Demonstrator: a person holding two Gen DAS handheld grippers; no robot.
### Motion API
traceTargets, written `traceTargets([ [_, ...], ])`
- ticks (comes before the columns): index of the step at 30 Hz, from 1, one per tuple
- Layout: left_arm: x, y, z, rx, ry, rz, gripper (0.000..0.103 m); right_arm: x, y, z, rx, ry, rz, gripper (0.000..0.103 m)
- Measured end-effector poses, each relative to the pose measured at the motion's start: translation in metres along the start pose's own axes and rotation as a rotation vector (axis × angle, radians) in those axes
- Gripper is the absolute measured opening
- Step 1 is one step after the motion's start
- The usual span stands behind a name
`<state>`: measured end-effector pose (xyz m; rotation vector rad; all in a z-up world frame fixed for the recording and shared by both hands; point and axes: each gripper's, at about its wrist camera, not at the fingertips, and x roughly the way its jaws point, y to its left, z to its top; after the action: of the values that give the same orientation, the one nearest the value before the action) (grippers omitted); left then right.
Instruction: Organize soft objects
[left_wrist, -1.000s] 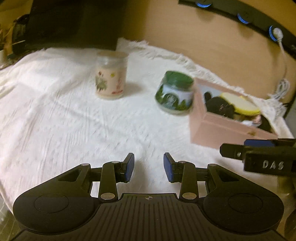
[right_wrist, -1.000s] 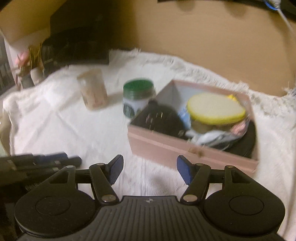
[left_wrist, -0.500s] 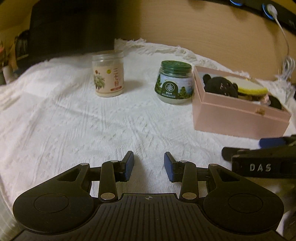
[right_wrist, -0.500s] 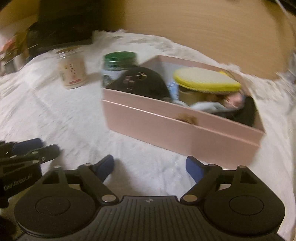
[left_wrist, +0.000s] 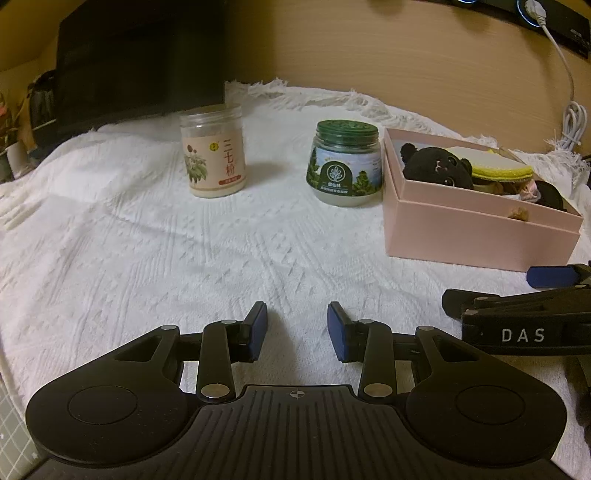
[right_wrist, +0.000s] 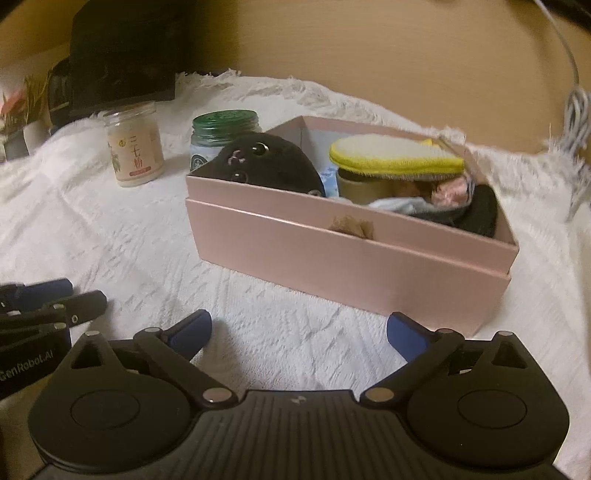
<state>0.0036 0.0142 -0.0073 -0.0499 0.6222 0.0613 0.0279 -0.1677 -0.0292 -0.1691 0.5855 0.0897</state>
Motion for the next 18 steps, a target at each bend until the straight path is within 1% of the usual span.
traceTargets([
  [18, 0.0006, 0.0008, 0.0002, 0.003, 0.000, -0.005, 0.040, 0.0000, 0.0021, -0.0006, -0.004, 0.000, -0.003, 0.102],
])
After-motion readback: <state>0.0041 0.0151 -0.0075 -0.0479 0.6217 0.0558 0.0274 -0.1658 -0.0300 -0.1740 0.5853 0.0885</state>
